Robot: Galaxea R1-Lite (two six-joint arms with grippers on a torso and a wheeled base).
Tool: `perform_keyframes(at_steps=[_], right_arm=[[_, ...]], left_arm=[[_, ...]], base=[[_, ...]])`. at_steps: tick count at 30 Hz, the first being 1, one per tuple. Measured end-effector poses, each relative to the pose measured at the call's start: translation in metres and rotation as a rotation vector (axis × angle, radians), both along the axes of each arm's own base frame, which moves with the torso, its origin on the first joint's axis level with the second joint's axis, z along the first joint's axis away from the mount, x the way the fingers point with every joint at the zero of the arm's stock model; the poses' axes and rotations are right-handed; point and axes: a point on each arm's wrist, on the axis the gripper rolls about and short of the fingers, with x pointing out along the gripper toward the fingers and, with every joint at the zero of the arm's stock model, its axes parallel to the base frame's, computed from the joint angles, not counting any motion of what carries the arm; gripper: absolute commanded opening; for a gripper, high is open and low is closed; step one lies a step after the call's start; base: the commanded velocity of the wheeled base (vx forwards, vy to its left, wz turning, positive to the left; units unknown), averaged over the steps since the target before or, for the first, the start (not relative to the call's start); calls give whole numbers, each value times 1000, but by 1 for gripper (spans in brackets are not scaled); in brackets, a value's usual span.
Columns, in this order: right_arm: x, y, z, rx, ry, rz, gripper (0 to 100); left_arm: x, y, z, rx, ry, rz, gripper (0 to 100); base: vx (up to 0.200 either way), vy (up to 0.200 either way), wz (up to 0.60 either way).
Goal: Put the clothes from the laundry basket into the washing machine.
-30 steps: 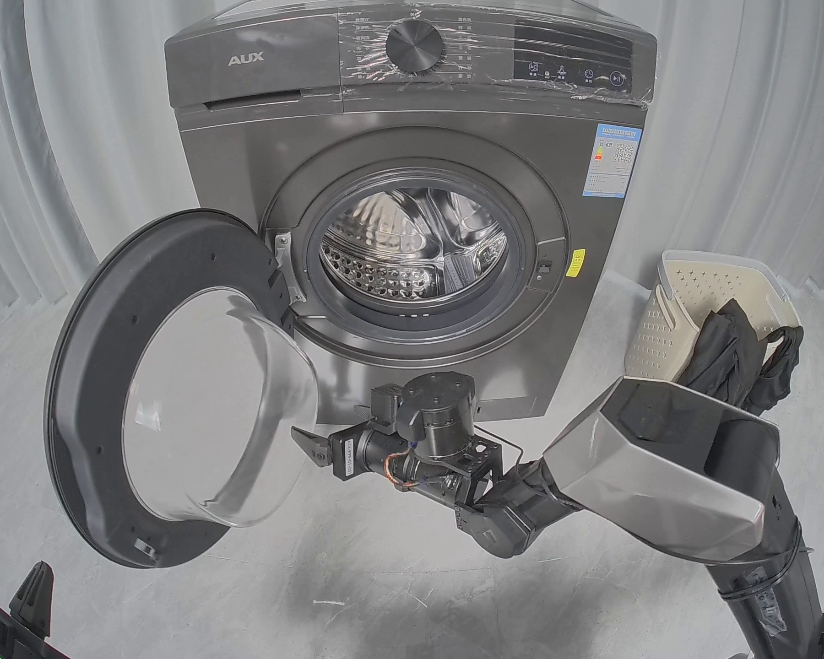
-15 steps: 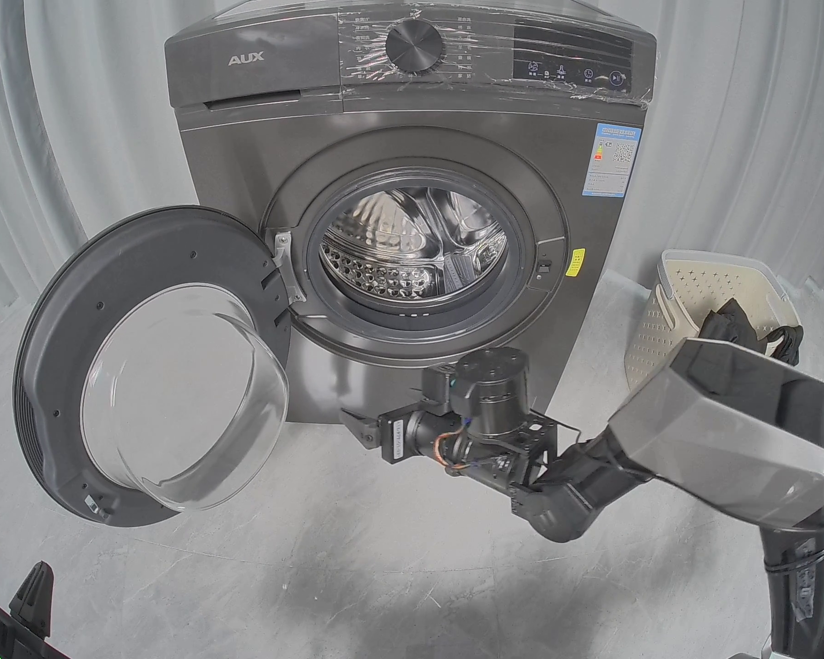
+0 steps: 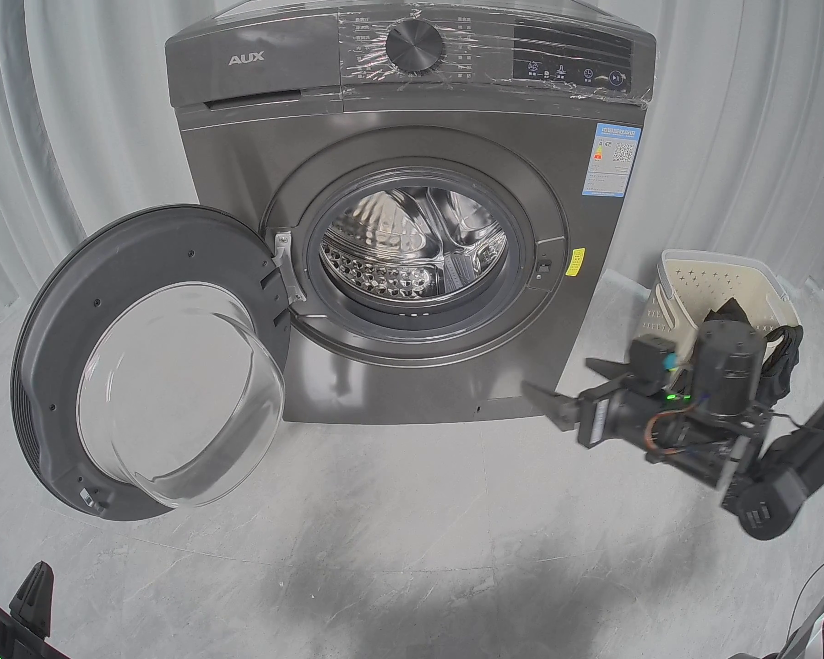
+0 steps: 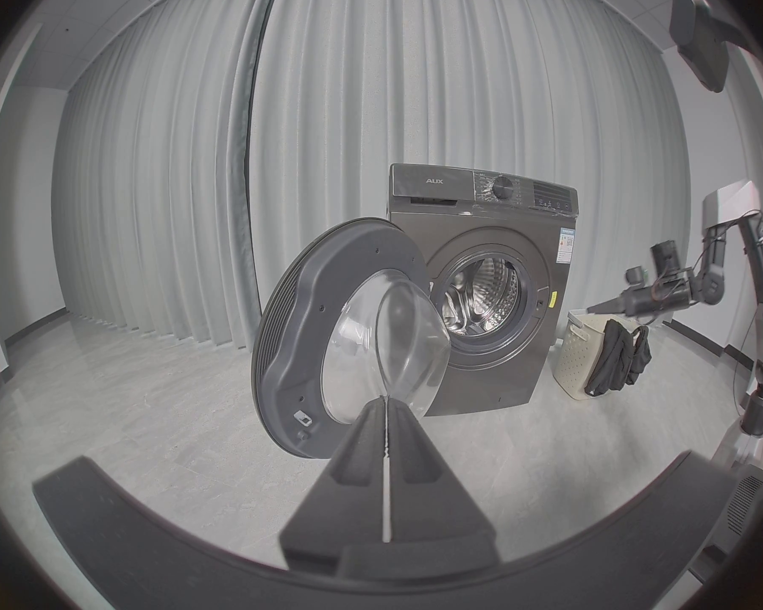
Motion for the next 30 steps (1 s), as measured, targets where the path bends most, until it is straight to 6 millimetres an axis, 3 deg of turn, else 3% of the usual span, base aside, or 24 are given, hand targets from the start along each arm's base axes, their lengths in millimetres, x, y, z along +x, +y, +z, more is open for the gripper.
perform_keyframes(at_steps=[6,12,22,30], right_arm=[[-49,-60,29,23,-84,-84,100],[-102,-94,45,40,-152,-135,100],[-169,-126,44,33,-156,-212,100],[-205,-138,35,49,-211,-255,100]], left_arm=[[0,0,0,0,0,0,0],[0,0,0,0,0,0,0],[0,0,0,0,0,0,0],[0,0,0,0,0,-1,0]], base=[[0,0,0],[0,0,0],[0,0,0],[0,0,0]])
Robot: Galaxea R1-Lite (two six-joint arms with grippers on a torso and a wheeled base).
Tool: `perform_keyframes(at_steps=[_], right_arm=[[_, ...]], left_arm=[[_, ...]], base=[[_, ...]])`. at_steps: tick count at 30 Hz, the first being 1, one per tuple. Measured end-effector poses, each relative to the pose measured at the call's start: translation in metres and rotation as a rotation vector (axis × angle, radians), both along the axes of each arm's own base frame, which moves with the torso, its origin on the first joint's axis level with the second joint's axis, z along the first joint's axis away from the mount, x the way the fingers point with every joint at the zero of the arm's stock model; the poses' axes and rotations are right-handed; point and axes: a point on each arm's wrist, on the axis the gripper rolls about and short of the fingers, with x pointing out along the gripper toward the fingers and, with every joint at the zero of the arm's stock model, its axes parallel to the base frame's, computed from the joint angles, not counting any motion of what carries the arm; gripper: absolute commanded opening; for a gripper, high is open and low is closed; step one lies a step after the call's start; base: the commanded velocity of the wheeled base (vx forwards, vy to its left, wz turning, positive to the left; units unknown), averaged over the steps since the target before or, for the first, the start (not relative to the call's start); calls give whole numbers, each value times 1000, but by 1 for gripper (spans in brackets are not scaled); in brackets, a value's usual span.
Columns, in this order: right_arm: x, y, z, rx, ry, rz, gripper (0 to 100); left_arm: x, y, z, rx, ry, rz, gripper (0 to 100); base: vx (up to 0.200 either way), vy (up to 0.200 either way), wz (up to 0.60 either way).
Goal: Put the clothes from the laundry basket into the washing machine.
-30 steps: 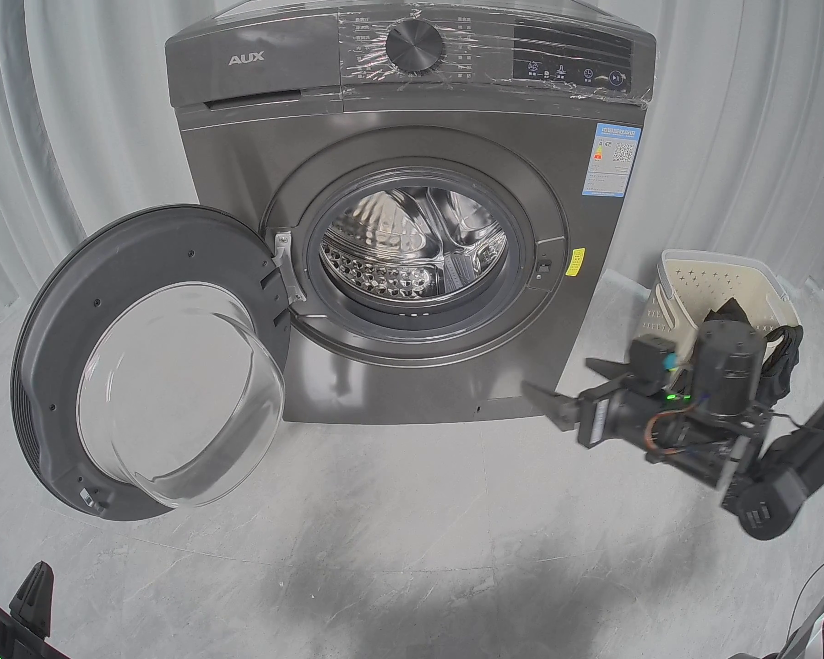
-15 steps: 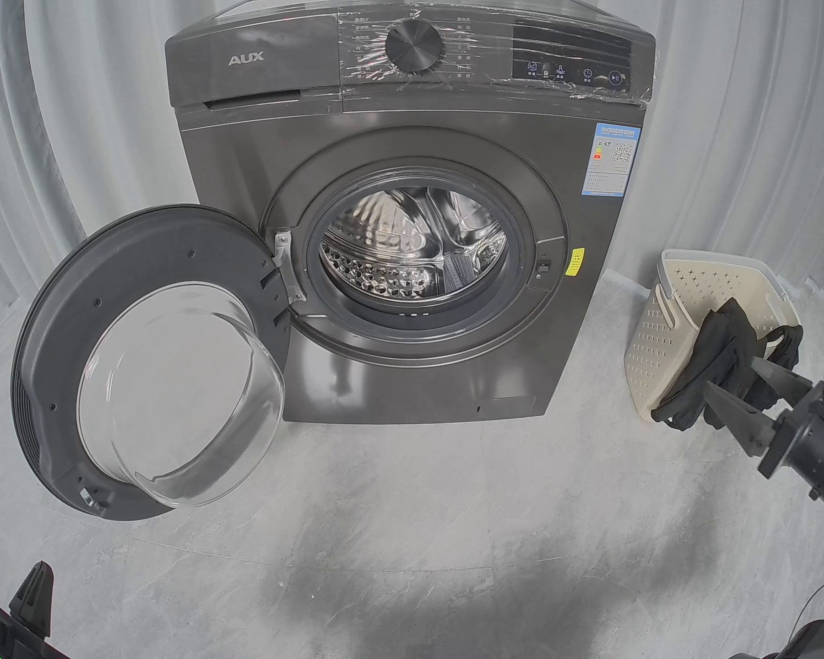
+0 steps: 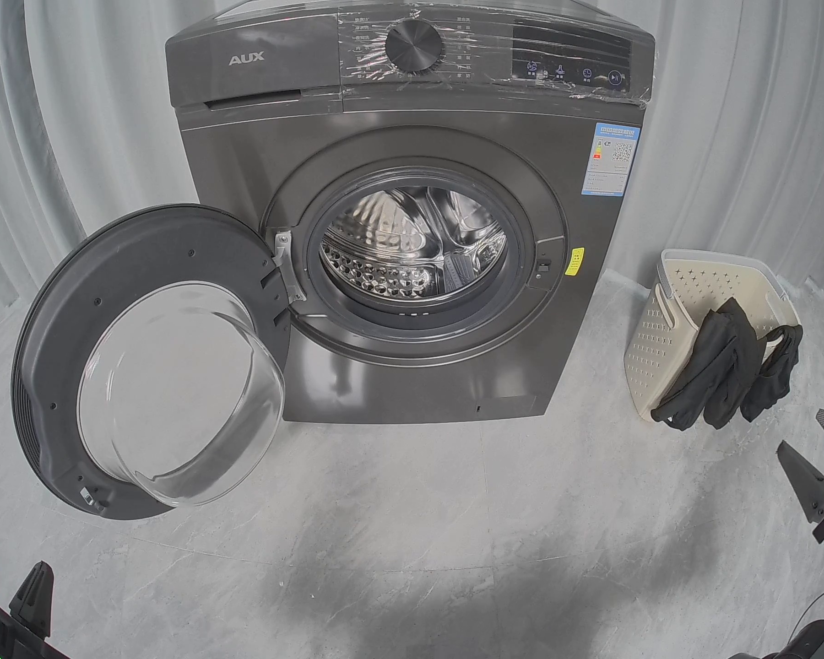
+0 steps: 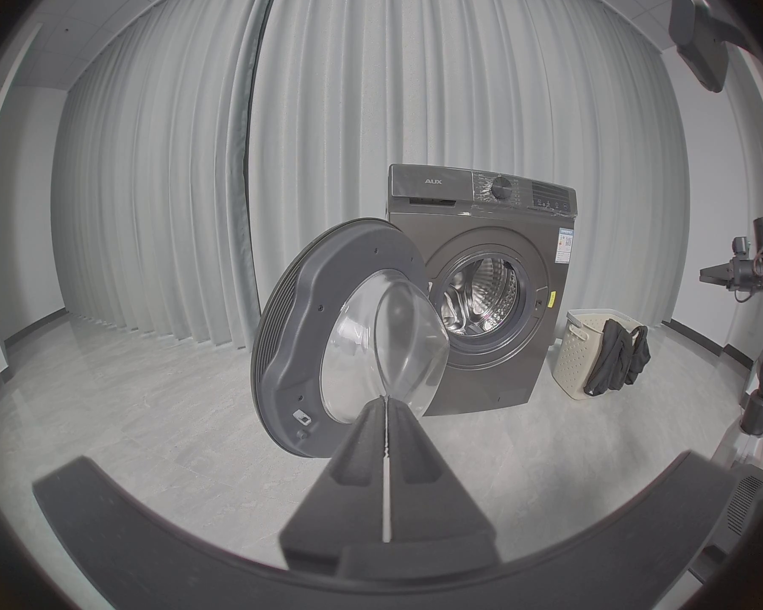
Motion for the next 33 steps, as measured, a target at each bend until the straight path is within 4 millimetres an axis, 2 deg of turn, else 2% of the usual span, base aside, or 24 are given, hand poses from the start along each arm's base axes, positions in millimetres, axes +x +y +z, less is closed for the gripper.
perform_keyframes(at_steps=[7,19,33], right_arm=[[-20,-6,-10,-6,-67,-57,100],[-39,-10,-17,-27,-134,-104,100],[-73,-11,-60,-51,-35,-111,100]], left_arm=[[0,0,0,0,0,0,0],[0,0,0,1,0,0,0],[0,0,0,2,0,0,0]], base=[[0,0,0],[0,0,0],[0,0,0]])
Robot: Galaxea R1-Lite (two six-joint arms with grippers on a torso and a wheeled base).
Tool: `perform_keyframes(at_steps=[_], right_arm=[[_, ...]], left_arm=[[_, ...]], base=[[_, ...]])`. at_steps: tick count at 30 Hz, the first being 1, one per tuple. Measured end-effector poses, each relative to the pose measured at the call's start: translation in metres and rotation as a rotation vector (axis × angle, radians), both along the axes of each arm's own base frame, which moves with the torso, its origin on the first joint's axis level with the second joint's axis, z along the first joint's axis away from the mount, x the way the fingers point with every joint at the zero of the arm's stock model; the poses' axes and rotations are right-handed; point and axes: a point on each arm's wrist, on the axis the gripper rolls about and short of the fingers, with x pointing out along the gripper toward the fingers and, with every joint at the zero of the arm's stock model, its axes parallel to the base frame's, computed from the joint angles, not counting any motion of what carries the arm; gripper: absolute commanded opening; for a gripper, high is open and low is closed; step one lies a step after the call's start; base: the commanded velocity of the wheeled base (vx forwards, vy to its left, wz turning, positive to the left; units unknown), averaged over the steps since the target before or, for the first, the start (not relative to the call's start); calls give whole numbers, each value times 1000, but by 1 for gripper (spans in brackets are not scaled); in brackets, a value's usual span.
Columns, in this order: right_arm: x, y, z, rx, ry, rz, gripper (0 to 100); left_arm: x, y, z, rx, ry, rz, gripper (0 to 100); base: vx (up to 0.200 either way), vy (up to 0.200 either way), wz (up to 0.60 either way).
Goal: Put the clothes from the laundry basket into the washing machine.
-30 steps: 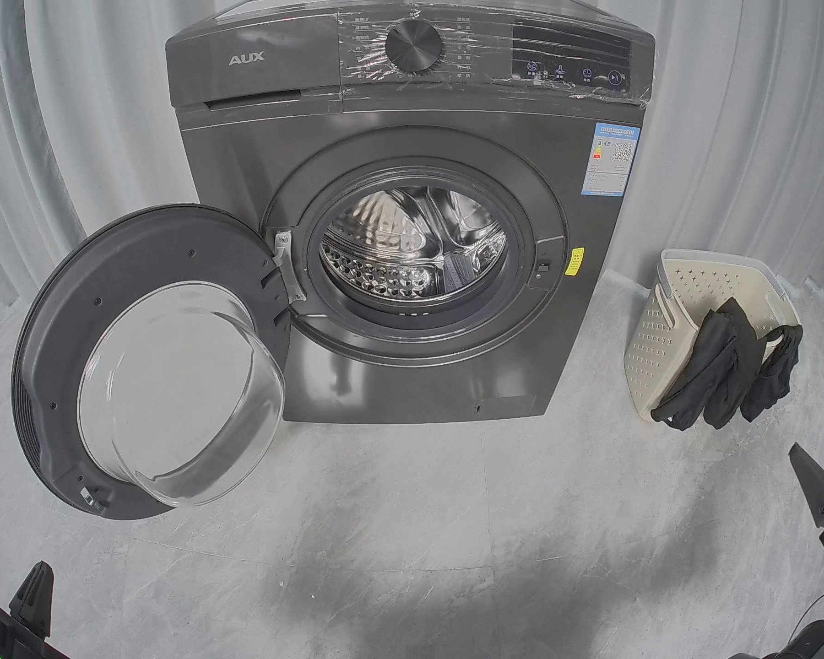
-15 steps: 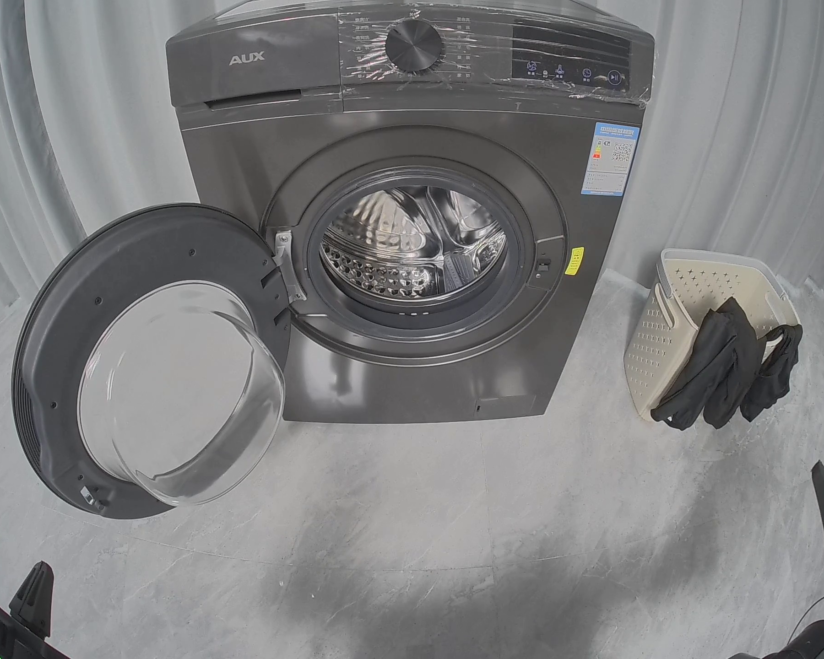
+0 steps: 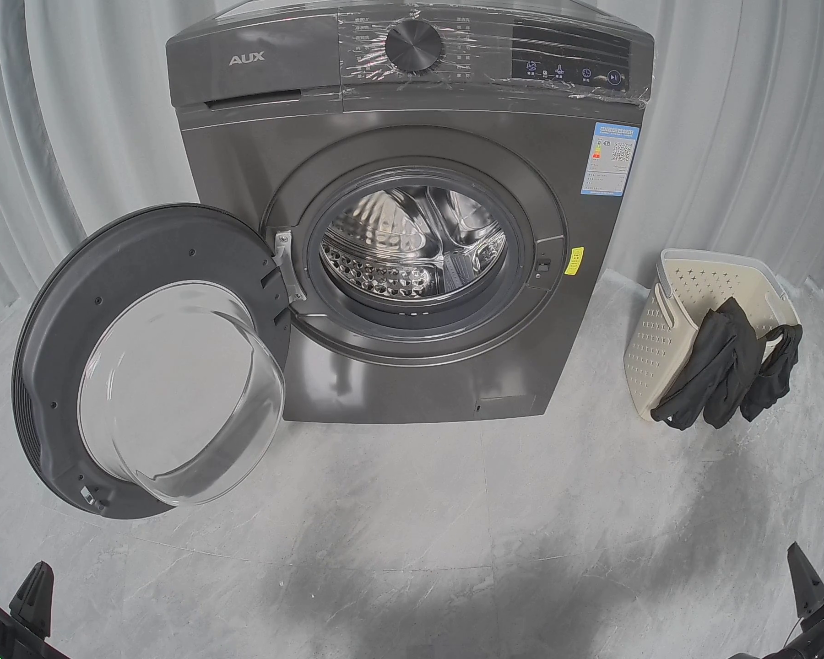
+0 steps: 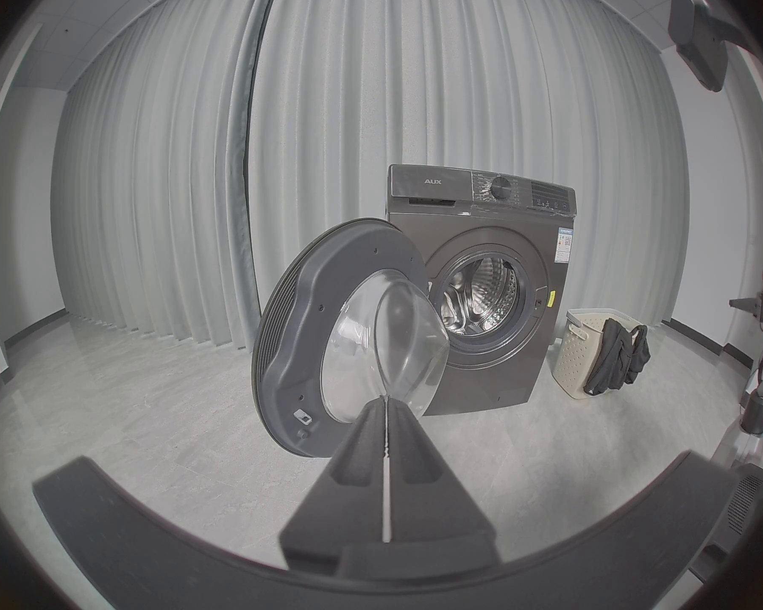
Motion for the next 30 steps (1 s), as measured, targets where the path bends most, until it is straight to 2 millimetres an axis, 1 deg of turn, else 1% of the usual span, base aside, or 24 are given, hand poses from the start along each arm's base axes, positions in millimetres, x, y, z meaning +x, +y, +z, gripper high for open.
perform_keyframes(at_steps=[5,10,16,22,30], right_arm=[[-5,1,-9,-9,10,-17,100],[-7,0,-11,-14,3,-73,100],[-8,-4,-16,-10,41,-222,100],[-8,-3,-17,-14,47,-189,100],[-8,-3,-17,-13,48,-187,100]], left_arm=[[0,0,0,-1,0,-1,0],[0,0,0,-4,0,-2,0],[0,0,0,-5,0,-2,0],[0,0,0,-5,0,-2,0],[0,0,0,-2,0,-1,0]], base=[[0,0,0],[0,0,0],[0,-200,0],[0,-200,0],[0,0,0]])
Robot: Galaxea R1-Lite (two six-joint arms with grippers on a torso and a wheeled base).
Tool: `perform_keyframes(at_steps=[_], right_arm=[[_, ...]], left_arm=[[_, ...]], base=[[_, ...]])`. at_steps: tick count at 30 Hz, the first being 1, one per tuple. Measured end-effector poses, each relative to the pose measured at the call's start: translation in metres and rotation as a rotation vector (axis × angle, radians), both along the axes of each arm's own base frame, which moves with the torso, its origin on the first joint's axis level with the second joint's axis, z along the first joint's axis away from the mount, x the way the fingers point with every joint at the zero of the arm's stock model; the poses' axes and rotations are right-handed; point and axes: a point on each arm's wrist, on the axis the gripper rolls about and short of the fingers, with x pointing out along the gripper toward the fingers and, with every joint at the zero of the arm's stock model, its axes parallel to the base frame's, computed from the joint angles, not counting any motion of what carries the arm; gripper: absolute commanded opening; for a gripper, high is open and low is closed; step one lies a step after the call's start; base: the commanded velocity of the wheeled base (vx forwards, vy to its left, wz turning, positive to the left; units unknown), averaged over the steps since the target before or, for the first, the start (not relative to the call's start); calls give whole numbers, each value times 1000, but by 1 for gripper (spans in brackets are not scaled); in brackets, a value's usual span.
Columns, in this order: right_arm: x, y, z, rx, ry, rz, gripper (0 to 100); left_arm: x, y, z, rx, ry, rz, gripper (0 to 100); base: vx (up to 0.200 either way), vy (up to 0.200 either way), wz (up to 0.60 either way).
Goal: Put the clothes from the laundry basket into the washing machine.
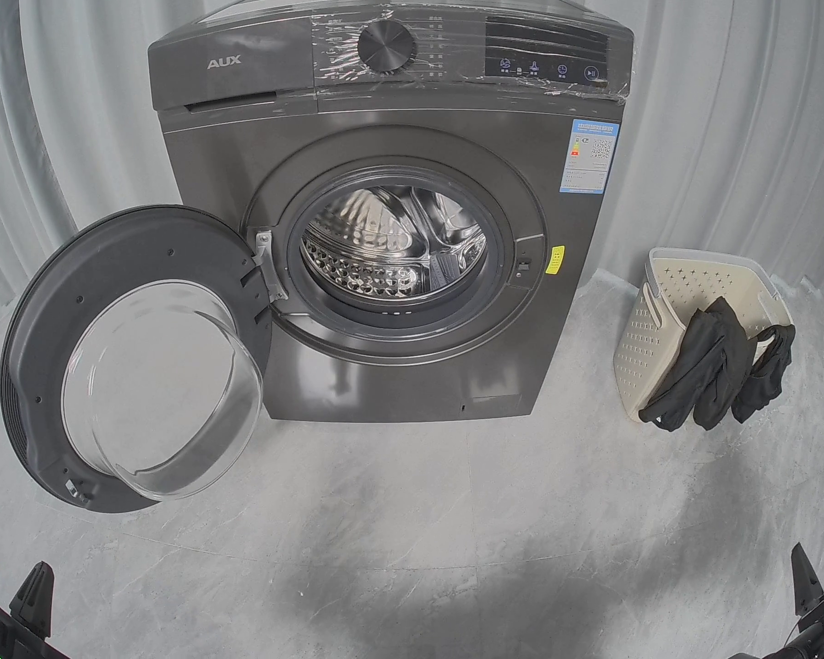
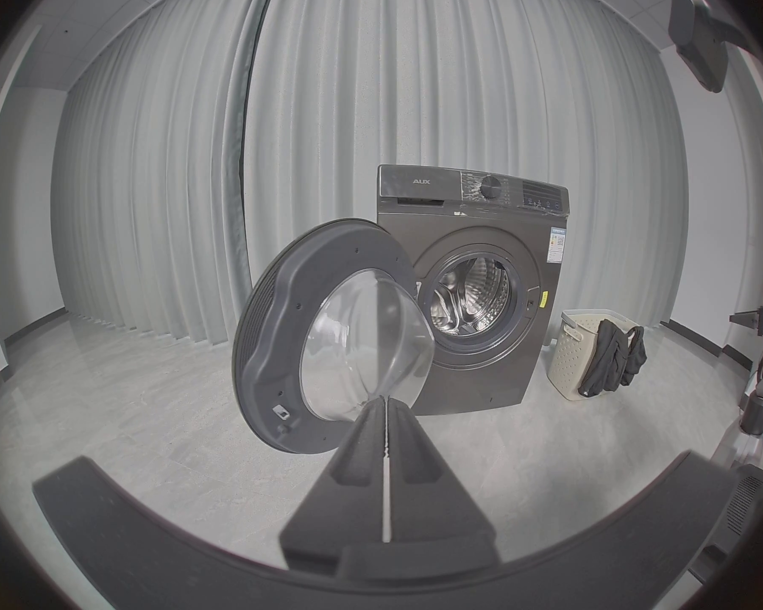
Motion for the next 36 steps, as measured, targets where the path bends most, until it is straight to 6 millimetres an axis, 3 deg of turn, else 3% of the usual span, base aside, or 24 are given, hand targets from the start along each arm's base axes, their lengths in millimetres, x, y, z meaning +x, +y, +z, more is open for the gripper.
perform_keyframes(at_steps=[4,13,36], right_arm=[[0,0,0,0,0,1,100],[0,0,0,0,0,0,100],[0,0,0,0,1,0,100]], left_arm=[[0,0,0,1,0,0,0],[0,0,0,-4,0,0,0],[0,0,0,-3,0,1,0]], base=[[0,0,0],[200,0,0],[0,-17,0]])
